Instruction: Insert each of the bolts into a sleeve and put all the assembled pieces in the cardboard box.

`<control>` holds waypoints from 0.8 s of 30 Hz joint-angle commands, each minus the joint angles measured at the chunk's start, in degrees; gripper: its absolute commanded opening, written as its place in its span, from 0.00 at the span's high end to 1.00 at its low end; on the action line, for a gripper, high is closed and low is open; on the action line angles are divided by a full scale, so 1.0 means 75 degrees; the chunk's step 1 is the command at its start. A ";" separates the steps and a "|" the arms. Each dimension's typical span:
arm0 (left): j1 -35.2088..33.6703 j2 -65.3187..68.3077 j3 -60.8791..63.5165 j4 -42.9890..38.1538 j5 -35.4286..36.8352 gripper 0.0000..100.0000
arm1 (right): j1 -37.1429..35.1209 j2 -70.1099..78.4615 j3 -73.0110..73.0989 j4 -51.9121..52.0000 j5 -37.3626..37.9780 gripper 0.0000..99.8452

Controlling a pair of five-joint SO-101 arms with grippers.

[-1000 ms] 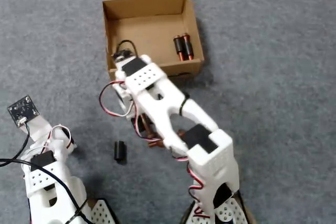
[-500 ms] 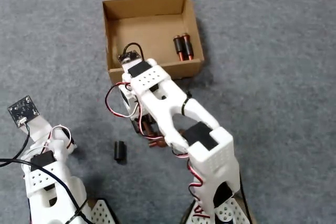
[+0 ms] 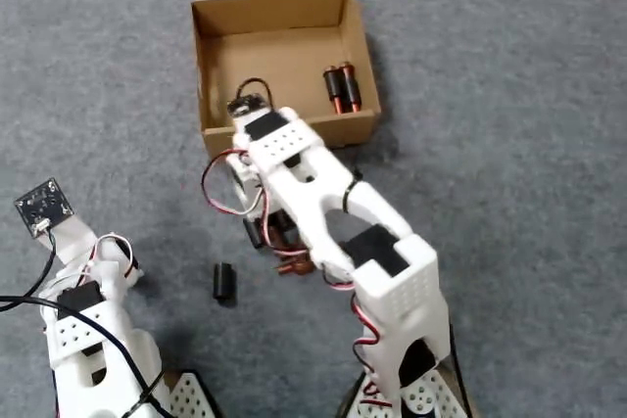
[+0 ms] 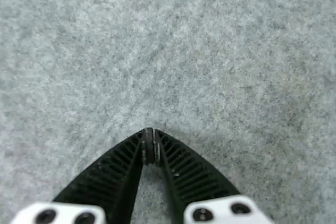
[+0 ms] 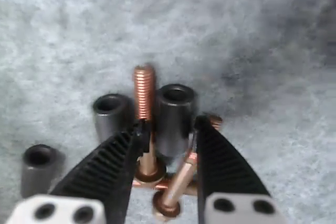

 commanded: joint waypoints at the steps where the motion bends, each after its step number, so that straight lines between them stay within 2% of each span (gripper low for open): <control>1: -0.0105 -0.0088 -0.0105 0.0070 -0.0023 0.98 | 0.0416 0.0041 0.0088 0.0152 0.0152 0.86; 13: -0.0105 -0.0088 -0.0105 0.0082 -0.0023 0.98 | 0.0369 0.0064 0.0100 0.0105 0.0188 0.86; 17: -0.0105 -0.0088 -0.0105 0.0082 -0.0023 0.98 | 0.0369 0.0064 0.0088 0.0094 0.0188 1.00; 24: -0.0105 -0.0088 -0.0105 0.0094 -0.0023 0.98 | 0.0404 -0.0018 -0.0029 0.0328 0.0188 1.00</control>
